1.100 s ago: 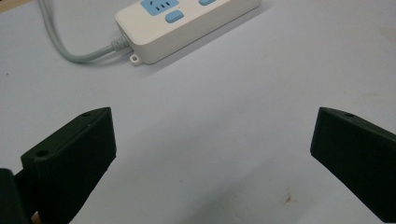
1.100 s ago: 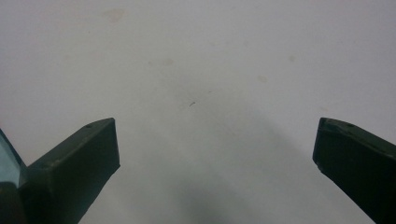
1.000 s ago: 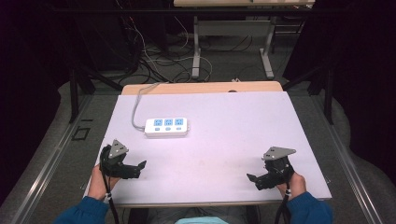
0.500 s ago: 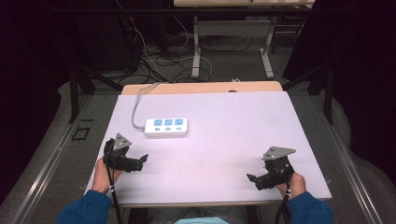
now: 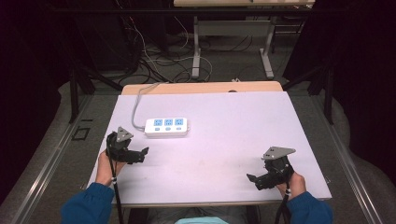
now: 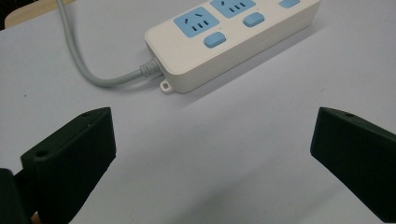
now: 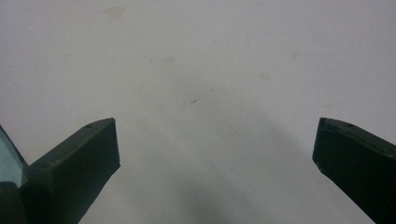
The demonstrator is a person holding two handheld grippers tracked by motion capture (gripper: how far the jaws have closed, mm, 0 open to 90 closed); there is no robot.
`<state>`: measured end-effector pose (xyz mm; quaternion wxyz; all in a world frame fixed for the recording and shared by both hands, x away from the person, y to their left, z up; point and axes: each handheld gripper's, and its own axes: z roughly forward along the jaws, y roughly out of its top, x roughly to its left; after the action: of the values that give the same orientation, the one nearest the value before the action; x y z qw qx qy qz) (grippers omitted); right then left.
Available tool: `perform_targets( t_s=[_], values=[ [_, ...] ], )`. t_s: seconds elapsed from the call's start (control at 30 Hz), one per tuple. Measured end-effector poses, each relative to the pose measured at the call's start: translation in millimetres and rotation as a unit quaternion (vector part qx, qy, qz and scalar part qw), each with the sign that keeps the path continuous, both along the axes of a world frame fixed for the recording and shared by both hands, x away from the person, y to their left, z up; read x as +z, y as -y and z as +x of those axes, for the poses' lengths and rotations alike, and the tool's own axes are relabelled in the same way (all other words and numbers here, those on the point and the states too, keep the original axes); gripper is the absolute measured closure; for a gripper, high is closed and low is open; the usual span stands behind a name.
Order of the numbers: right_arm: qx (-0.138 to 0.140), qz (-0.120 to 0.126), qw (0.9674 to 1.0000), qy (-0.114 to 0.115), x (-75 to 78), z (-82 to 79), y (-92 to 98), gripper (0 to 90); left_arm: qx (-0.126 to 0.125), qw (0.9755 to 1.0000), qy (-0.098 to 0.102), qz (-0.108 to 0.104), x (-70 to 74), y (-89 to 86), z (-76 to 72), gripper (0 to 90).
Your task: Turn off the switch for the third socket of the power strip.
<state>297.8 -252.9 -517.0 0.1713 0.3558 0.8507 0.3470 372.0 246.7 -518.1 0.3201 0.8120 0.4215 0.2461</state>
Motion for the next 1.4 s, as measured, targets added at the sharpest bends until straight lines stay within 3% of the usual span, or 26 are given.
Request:
perform_targets(
  t_s=[0.13, 0.17, 0.2, 0.23, 0.47, 0.53, 0.7, 0.97, 1.1, 1.13, 1.4],
  values=[
    [-0.001, -0.002, 1.0, 0.001, 0.1, -0.1, 0.1, 0.0, -0.001, 1.0, -0.004, 0.001, 0.7, 1.0, 4.5, 0.1],
    [-0.001, -0.001, 1.0, 0.001, 0.2, -0.1, 0.1, 0.0, -0.001, 1.0, 0.003, -0.004, -0.3, 1.7, 6.2, 0.1],
    [-0.001, 0.0, 1.0, -0.001, 0.2, 0.0, 0.1, 0.1, 0.001, 1.0, -0.007, -0.004, 0.7, 2.2, 6.6, 0.1],
    [0.0, -0.001, 1.0, -0.003, 0.4, 0.1, 0.2, 0.1, -0.001, 1.0, 0.001, 0.002, 1.1, 1.7, 8.6, 0.1],
    [0.0, -0.001, 1.0, -0.005, 0.2, 0.2, 0.0, 0.1, 0.007, 1.0, 0.002, 0.0, 0.8, 2.7, 17.4, 0.1],
    [-0.003, 0.0, 1.0, -0.003, -0.1, 0.2, -0.3, 0.1, 0.006, 1.0, -0.007, -0.002, 0.8, 2.7, 19.3, 0.1],
    [-0.002, 0.0, 1.0, -0.004, -0.1, 0.2, -0.4, 0.2, 0.01, 0.9999, 0.004, 0.0, 0.9, 3.2, 24.8, 0.1],
    [0.0, -0.001, 1.0, -0.003, -0.2, 0.4, 0.2, 0.2, 0.019, 0.9998, 0.002, 0.006, 0.9, 4.6, 37.2, 0.0],
    [0.0, -0.001, 1.0, -0.002, -0.1, 0.3, 0.2, 0.2, 0.029, 0.9996, 0.002, -0.002, 0.4, 5.9, 42.7, 0.0],
    [0.0, -0.001, 1.0, -0.003, -0.1, 0.4, 0.2, 0.3, 0.026, 0.9996, 0.002, 0.007, 1.6, 4.7, 44.6, 0.0],
    [-0.002, -0.001, 1.0, -0.008, -0.1, 0.3, -0.1, 0.4, 0.024, 0.9997, -0.001, -0.006, 2.1, 6.5, 54.1, 0.1]
  ],
)
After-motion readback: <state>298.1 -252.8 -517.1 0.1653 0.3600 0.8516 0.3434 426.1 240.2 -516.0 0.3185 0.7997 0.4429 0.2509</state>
